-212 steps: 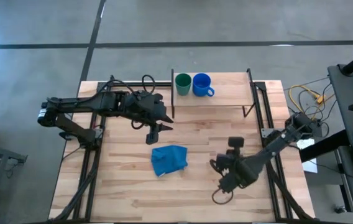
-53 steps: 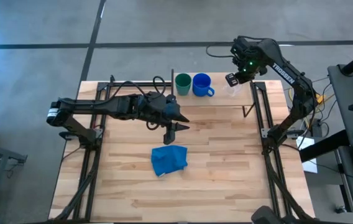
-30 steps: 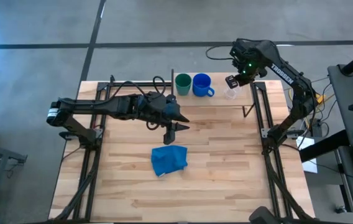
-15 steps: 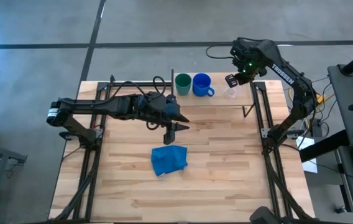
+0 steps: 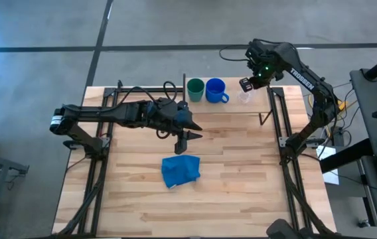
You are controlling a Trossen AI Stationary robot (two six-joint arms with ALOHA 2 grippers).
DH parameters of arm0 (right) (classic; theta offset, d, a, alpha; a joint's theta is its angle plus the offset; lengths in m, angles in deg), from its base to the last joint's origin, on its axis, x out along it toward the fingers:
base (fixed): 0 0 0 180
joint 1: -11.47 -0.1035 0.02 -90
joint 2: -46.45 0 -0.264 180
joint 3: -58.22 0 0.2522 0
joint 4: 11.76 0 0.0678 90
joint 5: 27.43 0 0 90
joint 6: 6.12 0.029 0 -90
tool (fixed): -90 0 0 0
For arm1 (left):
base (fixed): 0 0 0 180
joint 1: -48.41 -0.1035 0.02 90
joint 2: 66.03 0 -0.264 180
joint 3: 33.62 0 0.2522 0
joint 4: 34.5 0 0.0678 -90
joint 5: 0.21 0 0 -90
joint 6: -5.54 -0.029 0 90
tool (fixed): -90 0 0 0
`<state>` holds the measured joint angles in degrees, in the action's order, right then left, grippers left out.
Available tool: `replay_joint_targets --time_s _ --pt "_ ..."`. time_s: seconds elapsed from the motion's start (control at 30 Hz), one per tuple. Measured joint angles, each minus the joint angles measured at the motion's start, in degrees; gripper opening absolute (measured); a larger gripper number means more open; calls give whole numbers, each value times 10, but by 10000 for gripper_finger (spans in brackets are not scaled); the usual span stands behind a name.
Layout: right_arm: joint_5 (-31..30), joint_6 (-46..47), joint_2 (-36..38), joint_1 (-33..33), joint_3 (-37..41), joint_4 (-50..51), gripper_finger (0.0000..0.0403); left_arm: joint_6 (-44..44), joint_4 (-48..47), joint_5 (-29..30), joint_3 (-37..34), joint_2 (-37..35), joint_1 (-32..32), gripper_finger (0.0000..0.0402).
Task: Stack small to large cups/mugs on shelf
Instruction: Put the transparent mug on the shelf
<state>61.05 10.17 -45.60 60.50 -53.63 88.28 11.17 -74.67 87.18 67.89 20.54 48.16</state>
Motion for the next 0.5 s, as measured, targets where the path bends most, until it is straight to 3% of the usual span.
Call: replay_joint_targets --time_s 0.5 --pt "0 -2 0 0 0 -19 9 0 -1 -2 0 0 0 111"
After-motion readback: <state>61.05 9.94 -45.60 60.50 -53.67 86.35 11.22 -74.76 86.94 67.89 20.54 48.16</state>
